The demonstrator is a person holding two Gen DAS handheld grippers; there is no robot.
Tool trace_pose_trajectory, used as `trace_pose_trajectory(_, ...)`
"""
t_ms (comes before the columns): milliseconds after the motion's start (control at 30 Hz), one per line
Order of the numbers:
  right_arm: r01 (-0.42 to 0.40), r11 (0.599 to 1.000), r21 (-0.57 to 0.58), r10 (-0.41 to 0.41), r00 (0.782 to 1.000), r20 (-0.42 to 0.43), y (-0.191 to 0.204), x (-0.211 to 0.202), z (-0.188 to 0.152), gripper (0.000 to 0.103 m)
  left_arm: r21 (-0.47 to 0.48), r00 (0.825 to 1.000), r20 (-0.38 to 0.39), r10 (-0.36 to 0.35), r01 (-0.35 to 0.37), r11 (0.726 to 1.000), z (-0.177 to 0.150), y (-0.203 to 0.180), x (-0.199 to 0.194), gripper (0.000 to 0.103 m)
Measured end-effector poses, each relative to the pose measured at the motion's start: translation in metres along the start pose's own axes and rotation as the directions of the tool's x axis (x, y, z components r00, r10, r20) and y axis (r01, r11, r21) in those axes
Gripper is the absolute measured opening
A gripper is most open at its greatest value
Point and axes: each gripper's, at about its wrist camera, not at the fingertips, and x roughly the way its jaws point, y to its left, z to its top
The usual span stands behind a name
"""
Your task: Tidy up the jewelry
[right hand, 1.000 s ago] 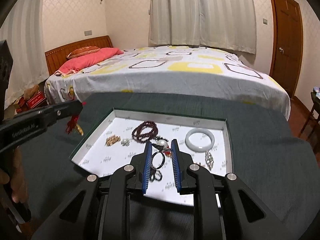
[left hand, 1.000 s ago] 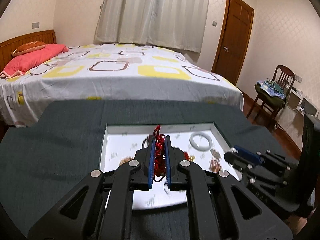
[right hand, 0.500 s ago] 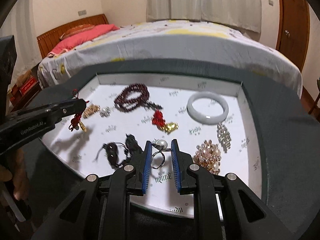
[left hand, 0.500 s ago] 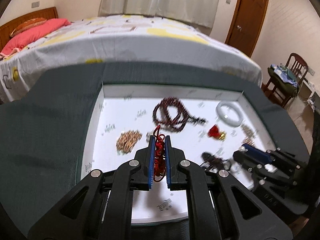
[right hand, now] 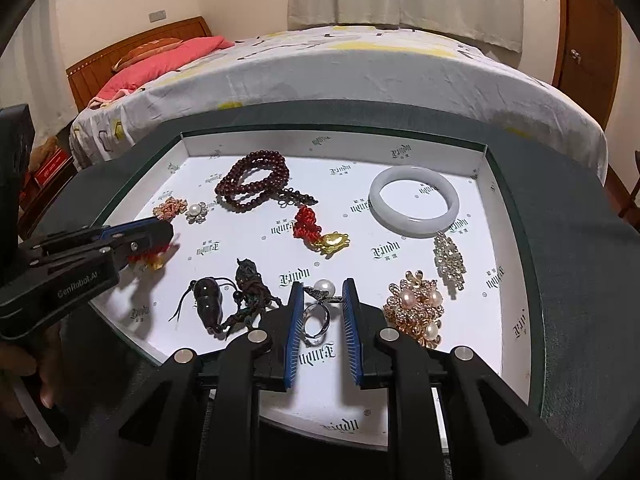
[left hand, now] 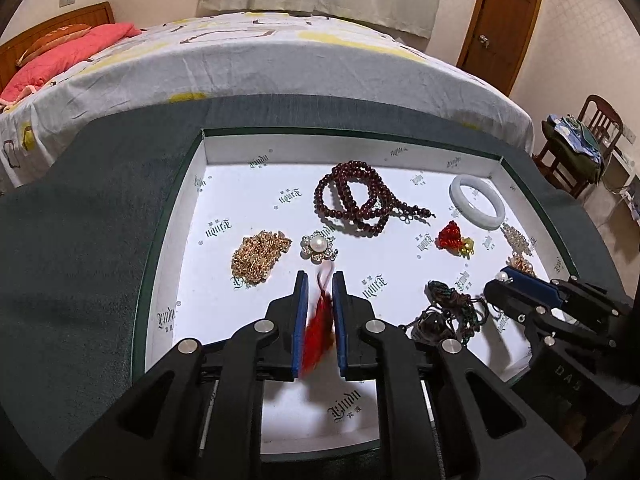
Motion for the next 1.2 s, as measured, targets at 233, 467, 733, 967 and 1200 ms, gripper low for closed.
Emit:
trace_pose_trajectory(233,0.006,1.0,0.003,-0.006,1.0,0.018,-0.002,-0.003,0.001,0.043,-0.01,1.0,0.01,0.004,-0.004,1.0,-0.002,0.002,-0.001,0.045)
trace_pose_trajectory(467,0.01,1.0,0.007,-0.01,1.0,0.022,-0.001,-0.006,0.001,0.043,0.002,1.0,0.019,0.024,-0.024,1.0,-0.005,0.002,-0.005,0.058)
trace_pose_trajectory(733,0.014,1.0,0.01,-0.014,0.999,0.036,-0.001,-0.009,0.002,0.052,0.017,0.998,0.036,0.047,-0.048,0.999,-0.01,-0.001,-0.015,0.068)
trace_pose_trajectory(967,0.021,1.0,0.011,-0.022,0.999,0.048,0.002,-0.015,0.002,0.058,0.043,0.995,0.054,0.089,-0.091,0.995,-0.014,-0.005,-0.022,0.076)
trace_pose_trajectory(1200,0.029,1.0,0.011,-0.03,0.998,0.055,0.003,-0.019,0.002,0.062,0.052,0.989,0.07,0.127,-0.131,0.99,-0.016,-0.005,-0.026,0.081)
